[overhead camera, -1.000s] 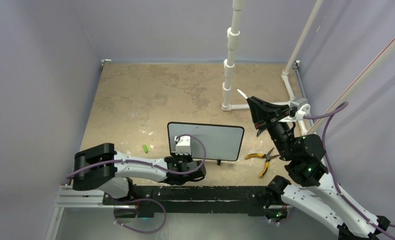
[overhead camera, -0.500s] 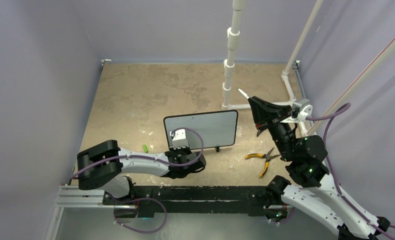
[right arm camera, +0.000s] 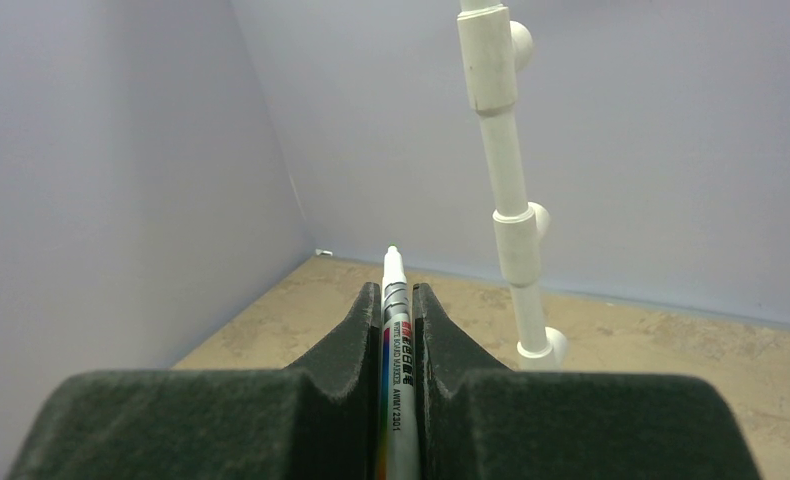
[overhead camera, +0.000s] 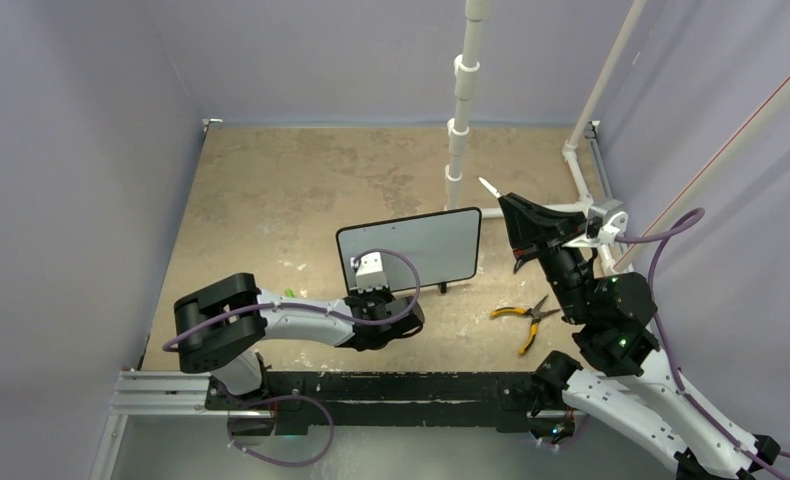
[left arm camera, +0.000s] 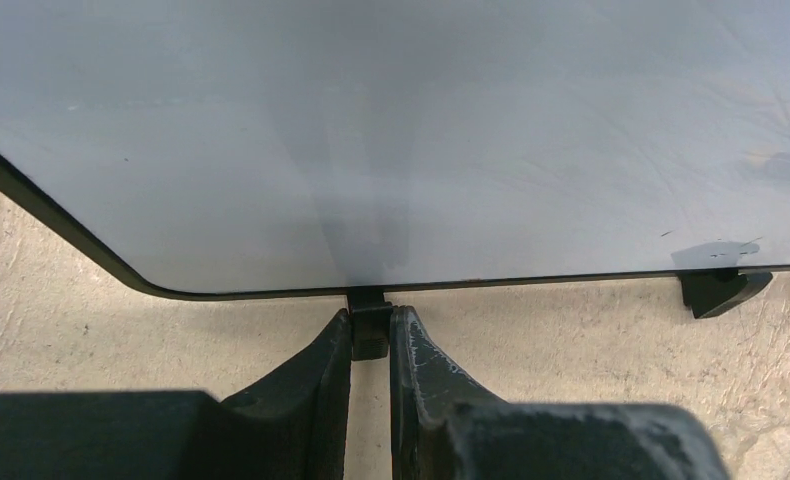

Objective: Write a sentence on the whiteboard
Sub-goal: Adjust the whiteboard on the whiteboard stand.

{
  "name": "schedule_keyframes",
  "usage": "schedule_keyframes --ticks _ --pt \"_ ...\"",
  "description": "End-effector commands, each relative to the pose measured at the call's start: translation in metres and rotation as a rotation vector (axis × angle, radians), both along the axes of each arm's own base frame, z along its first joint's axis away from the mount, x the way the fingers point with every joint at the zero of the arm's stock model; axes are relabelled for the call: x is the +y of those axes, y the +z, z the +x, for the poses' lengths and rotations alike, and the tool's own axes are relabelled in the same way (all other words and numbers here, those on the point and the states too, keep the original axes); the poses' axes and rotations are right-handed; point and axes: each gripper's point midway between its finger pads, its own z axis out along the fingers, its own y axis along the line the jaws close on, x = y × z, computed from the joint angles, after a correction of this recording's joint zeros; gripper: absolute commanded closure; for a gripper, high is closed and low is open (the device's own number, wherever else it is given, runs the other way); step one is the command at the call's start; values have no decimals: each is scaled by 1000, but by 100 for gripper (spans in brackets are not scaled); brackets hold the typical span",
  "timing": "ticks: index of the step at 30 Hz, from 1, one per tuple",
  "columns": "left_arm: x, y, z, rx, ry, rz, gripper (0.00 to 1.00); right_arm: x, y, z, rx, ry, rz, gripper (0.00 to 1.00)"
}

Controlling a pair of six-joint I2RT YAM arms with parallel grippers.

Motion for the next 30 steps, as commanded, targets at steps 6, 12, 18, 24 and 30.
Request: schedule_keyframes --ticks 6,12,18,24,30 --pt "-25 37 1 -22 -30 -134 54 -7 8 -2 -22 -22 32 100" --pt "-24 55 -16 24 -102 -128 34 -7 9 -2 -24 -23 32 100" --pt "-31 87 -42 61 -300 -151 18 -8 11 -3 -33 -23 33 100" --pt "-29 144 -48 25 -475 -55 16 -5 11 -2 -30 -12 35 100" --pt "-28 215 -28 -94 -622 19 14 -4 13 -4 -32 0 42 100"
